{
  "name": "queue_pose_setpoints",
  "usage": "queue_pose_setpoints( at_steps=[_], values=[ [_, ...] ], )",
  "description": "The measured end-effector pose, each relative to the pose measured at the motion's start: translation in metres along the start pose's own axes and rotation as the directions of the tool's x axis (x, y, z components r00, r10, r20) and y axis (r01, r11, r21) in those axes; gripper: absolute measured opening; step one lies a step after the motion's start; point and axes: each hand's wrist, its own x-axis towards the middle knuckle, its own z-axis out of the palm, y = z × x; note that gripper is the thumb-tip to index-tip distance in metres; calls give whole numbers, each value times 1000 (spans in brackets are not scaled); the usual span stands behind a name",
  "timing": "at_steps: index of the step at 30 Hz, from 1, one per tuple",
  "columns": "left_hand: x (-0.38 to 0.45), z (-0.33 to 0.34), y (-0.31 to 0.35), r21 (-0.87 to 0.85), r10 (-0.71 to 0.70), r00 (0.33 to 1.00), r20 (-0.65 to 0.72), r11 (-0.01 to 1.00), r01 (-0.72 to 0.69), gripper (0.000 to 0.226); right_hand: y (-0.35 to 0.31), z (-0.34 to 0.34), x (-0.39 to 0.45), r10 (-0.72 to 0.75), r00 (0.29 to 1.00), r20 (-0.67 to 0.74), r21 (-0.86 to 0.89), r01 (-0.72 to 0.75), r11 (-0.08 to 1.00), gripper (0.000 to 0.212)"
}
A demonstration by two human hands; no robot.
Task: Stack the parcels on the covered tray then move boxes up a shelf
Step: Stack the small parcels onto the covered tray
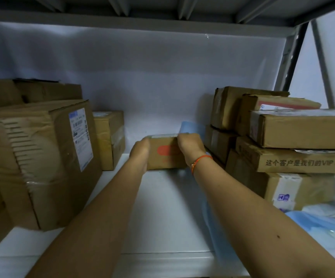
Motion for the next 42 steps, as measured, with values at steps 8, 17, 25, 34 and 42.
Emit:
queue_pose_setpoints(
  at_steps=[8, 17, 25, 34, 42],
  values=[
    [-31, -25, 30, -310, 148, 959, -241, 925, -221, 60, -43, -13, -60, -220, 975, -35, 272, 221, 937, 43],
    [-151, -8, 86, -381, 348, 825, -445, 760, -527, 40, -86, -77, -104, -251, 942, -225, 469, 330, 819, 31],
    [-172, 30, 93, -344, 358, 827, -434, 782, -519, 25, -112, -184, -113, -266, 884, -384, 481, 438, 760, 59],
    [-199, 107, 105, -296, 455, 855, -250, 805, -515, 29, -81, -265, -96, -136, 854, -503, 402, 370, 837, 84],
    [-211, 152, 110, -253, 460, 879, -128, 842, -477, 28, -58, -292, -79, -163, 836, -524, 300, 361, 883, 65]
  ],
)
